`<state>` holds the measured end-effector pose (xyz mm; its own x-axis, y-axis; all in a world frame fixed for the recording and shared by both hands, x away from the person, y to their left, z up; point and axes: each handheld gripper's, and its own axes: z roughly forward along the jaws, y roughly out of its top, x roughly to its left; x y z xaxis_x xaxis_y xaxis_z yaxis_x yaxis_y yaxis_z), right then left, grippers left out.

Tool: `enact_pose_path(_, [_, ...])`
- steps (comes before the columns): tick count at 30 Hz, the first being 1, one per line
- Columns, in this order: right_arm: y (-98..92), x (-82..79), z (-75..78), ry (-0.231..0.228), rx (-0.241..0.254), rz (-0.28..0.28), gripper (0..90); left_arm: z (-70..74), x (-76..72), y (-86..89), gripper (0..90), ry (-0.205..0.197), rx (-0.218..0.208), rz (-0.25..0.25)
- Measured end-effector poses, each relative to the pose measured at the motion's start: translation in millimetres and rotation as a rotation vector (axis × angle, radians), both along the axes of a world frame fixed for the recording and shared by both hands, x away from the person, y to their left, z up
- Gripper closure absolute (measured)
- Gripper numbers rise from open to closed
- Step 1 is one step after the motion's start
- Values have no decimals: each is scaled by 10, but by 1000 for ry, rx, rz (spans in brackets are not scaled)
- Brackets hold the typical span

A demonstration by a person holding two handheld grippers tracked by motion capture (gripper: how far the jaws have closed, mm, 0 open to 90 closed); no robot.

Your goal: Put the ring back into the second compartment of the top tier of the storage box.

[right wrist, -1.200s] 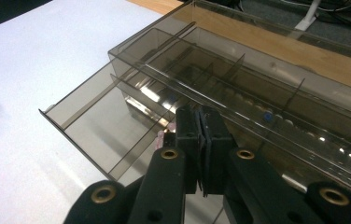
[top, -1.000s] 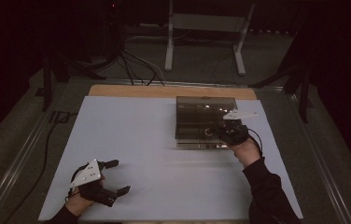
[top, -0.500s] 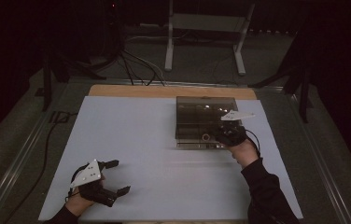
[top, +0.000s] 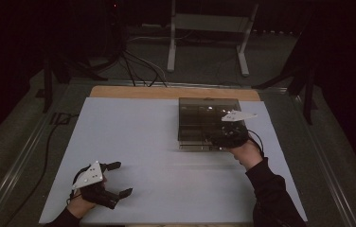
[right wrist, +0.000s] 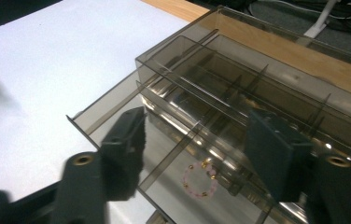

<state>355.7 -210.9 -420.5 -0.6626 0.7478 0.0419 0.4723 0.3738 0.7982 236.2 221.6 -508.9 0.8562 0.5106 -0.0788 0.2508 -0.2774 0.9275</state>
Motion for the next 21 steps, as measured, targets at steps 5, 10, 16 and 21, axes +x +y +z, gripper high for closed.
enact_pose_path(5, [11, 6, 40, 9, 12, 7, 186, 1, 8, -3, 7, 1, -4, 1])
enact_pose_path(10, [-13, 8, 110, 8, 40, 9, 29, -1, 16, -12, 7, 3, -3, -2])
enact_pose_path(16, [-13, -21, 195, -8, 56, 37, 0, -2, 6, 2, 6, 2, -3, -1])
enact_pose_path(21, [23, -52, 249, -23, 61, 56, 0, -2, 0, -3, 7, 2, -2, -5])
